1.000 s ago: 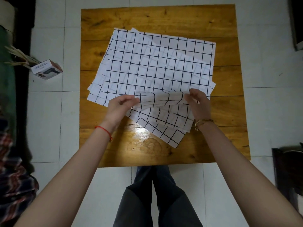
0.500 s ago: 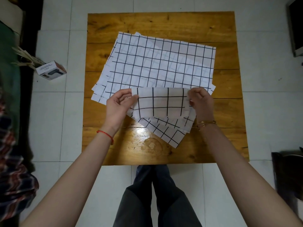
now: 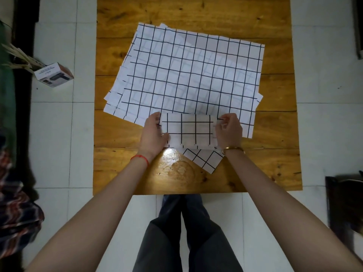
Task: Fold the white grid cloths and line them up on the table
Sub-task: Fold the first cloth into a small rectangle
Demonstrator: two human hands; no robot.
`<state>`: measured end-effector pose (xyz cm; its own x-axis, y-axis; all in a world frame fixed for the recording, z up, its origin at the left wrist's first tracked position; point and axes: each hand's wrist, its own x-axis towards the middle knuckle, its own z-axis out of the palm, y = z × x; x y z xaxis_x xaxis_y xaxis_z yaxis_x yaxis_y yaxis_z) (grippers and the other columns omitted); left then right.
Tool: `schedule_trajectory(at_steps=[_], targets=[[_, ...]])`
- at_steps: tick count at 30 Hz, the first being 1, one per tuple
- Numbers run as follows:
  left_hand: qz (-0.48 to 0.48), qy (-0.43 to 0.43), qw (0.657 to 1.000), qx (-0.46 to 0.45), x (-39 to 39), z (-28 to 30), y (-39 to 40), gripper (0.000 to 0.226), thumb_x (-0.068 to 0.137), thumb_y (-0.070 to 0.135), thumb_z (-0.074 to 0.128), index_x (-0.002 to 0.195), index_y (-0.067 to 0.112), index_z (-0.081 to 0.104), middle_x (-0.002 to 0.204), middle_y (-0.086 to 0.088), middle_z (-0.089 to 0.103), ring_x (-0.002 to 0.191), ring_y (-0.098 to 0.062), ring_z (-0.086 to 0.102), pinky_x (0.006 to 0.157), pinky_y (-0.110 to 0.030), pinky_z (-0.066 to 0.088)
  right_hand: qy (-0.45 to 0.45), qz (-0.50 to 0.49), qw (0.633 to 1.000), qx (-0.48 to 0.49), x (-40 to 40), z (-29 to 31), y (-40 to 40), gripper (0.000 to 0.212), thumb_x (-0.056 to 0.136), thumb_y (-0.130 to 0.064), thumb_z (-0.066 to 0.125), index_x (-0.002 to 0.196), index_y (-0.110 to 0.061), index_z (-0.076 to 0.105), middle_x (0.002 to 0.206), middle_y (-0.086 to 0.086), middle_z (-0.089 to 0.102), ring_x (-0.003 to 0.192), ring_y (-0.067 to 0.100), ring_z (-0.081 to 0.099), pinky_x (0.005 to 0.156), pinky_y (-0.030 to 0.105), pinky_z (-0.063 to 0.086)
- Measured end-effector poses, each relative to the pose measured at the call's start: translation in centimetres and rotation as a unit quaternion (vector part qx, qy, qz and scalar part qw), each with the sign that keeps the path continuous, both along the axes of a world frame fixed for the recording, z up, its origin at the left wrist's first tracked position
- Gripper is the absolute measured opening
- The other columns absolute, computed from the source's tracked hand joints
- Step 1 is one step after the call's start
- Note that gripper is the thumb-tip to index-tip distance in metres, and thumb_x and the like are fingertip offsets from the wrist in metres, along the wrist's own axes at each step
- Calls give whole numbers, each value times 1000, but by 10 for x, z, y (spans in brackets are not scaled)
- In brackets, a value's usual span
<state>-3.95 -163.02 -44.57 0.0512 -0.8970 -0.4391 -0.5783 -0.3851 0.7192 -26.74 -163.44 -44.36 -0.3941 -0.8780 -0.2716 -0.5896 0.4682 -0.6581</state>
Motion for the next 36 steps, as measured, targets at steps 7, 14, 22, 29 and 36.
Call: schedule_trajectory(at_steps=[7,14,22,29,36], targets=[[-257,-278,923,-71,-3,0,16,67,97,27,42,154,13,9,161,-3,11,147,-26,11,120,-43,16,165,372,913,-38,50,4,1,44,92,-17,40,136,-9,44,139,7,44,135,27,32,114,43,27],[-341,-377,861,-8,7,-15,17,72,101,38,32,153,16,-12,161,1,-15,149,-29,-8,119,-54,9,252,486,833,75,71,-18,2,56,100,-31,24,151,-13,8,159,0,5,147,24,-2,119,47,3],[-341,-367,866,-6,11,-17,17,72,101,39,32,152,19,-16,160,3,-20,148,-29,-13,118,-57,7,337,393,848,109,-3,-25,27,60,95,-37,4,151,-16,1,159,-1,2,146,23,-3,119,47,4],[-329,-345,878,-44,11,-10,23,66,102,32,33,154,15,-3,162,-2,-7,149,-28,-6,121,-50,6,338,361,863,99,-2,-15,36,60,97,-36,12,151,-13,0,159,3,-1,146,25,-6,119,49,5],[-331,-318,880,-122,16,-7,75,61,96,22,42,152,7,23,157,-10,26,145,-28,22,118,-48,19,267,487,831,36,53,-13,63,56,99,-33,17,150,-11,12,159,4,9,147,24,4,118,49,13]])
